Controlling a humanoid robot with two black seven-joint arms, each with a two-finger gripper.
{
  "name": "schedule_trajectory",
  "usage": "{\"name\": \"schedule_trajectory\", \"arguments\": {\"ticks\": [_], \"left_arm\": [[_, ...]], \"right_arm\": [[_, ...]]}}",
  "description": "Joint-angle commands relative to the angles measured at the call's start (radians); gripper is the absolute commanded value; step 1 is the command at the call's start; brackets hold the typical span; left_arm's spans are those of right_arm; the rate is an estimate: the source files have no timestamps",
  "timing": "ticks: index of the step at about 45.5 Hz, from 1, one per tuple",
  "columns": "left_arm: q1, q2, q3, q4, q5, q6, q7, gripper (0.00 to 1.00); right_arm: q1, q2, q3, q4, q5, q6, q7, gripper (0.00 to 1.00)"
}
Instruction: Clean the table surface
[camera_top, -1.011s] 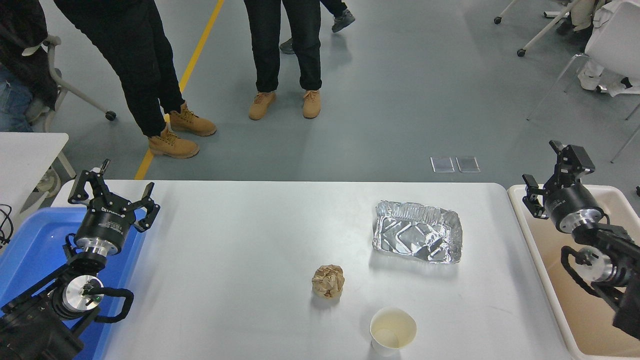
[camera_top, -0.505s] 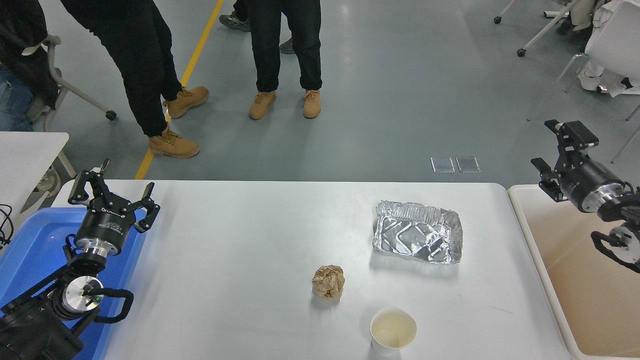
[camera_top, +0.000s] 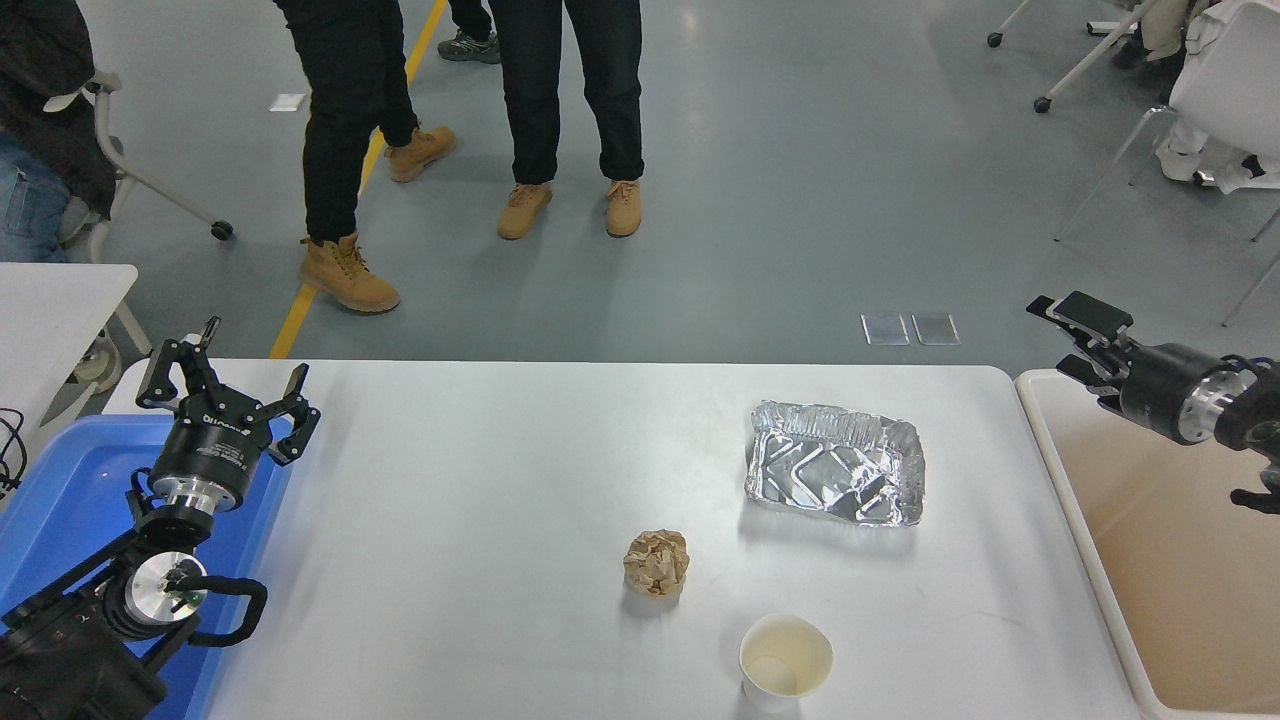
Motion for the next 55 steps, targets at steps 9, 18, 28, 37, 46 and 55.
{"name": "schedule_trajectory", "arguments": {"ticks": [9, 18, 28, 37, 46, 55], "left_arm": [[0.002, 0.0, 0.0, 0.0, 0.0, 0.0, 0.0, 0.99], [0.0, 0.0, 0.0, 0.0, 0.0, 0.0, 0.0, 0.99], [0.0, 0.0, 0.0, 0.0, 0.0, 0.0, 0.0, 0.99], [0.0, 0.0, 0.0, 0.0, -0.002, 0.0, 0.0, 0.99], [0.002, 0.0, 0.0, 0.0, -0.002, 0.0, 0.0, 0.99], [0.0, 0.0, 0.0, 0.0, 0.0, 0.0, 0.0, 0.99]], "right_arm": [[0.215, -0.072, -0.264, 0.062, -0.087, 0.143, -0.001, 0.99], [0.281, -0.13, -0.295, 0.199, -0.27, 0.15, -0.001, 0.99], [0.278, -0.15, -0.309, 0.254, -0.434, 0.145, 0.001, 0.99], [0.328, -0.182, -0.316, 0.358, -0.532, 0.148, -0.001, 0.99], [0.373, -0.189, -0.339, 0.441, -0.614, 0.165, -0.001, 0.99], [0.417, -0.152, -0.35, 0.447, -0.663, 0.2, -0.001, 0.99]]}}
